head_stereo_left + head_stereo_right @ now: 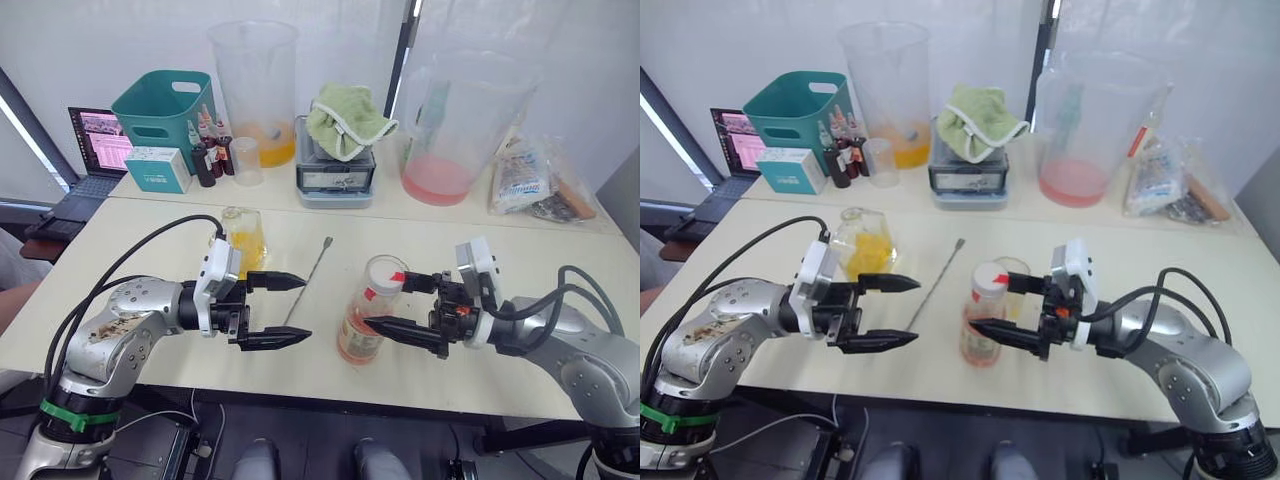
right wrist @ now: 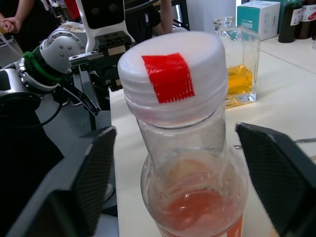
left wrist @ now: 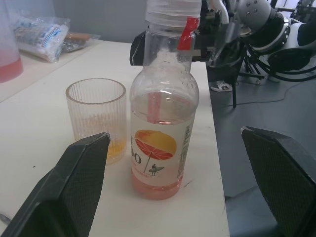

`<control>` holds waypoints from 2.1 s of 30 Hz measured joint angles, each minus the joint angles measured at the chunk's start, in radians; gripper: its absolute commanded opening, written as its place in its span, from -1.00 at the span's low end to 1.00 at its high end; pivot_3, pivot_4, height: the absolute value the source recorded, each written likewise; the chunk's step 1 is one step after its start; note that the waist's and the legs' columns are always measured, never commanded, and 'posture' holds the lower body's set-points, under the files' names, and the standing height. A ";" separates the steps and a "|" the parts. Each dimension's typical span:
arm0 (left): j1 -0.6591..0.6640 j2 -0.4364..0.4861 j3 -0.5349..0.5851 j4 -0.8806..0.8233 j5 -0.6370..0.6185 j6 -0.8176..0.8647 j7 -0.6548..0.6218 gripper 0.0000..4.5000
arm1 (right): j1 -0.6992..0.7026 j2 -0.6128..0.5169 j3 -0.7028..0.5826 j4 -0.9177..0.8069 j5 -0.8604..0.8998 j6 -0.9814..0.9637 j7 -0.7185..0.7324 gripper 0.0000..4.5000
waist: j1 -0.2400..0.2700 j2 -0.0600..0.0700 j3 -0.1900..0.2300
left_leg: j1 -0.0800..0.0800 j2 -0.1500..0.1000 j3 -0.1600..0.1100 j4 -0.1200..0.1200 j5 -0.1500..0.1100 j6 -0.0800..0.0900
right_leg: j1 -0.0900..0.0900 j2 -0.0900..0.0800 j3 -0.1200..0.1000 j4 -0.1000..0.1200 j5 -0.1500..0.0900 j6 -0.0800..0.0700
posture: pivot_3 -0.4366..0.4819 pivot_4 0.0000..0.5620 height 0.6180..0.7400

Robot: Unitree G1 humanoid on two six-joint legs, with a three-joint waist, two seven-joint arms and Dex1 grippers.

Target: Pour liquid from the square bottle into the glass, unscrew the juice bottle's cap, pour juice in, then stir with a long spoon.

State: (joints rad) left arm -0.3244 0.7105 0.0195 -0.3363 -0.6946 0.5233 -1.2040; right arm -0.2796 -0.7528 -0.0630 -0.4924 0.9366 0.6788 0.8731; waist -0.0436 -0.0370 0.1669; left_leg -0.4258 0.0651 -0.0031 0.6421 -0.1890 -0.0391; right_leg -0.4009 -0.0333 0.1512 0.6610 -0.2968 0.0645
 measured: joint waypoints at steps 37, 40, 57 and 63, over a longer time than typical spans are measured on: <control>0.008 -0.013 -0.004 0.117 0.048 -0.108 -0.060 1.00 | 0.330 0.274 0.131 -0.557 -0.213 0.046 -0.871 -0.33 | 0.000 0.000 0.000 | 0.001 0.001 -0.001 0.000 0.000 0.000 | 0.000 0.001 0.000 0.001 -0.001 -0.001 | -0.05 -0.47 1.00; 0.002 -0.015 -0.006 0.117 0.048 -0.107 -0.060 1.00 | 0.354 0.281 0.135 -0.551 -0.233 0.019 -0.858 -0.33 | -0.001 -0.001 -0.001 | 0.002 0.001 -0.001 0.000 0.000 0.000 | 0.001 0.001 0.000 0.001 -0.001 -0.001 | -0.05 -0.47 1.00; -0.018 -0.017 -0.008 0.117 0.047 -0.098 -0.049 1.00 | 0.335 0.139 -0.064 -0.420 -0.082 0.021 -0.618 0.99 | 0.000 -0.002 -0.001 | 0.001 0.001 -0.001 0.000 0.000 0.000 | 0.000 0.001 0.000 0.001 -0.001 -0.001 | -0.05 -0.47 1.00; -0.017 -0.012 0.001 0.105 0.044 -0.085 -0.025 1.00 | 0.298 0.024 -0.152 -0.361 0.044 0.023 -0.464 0.99 | 0.000 -0.002 -0.001 | 0.001 0.001 -0.001 0.000 0.000 0.000 | 0.000 0.001 0.000 0.001 -0.001 -0.001 | -0.05 -0.47 1.00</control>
State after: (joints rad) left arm -0.3412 0.6983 0.0204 -0.2315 -0.6506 0.4388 -1.2293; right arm 0.0184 -0.7292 -0.2148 -0.8531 0.9804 0.7014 0.4089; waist -0.0436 -0.0386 0.1662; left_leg -0.4251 0.0659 -0.0038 0.6421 -0.1890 -0.0392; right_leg -0.4007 -0.0324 0.1510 0.6624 -0.2974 0.0634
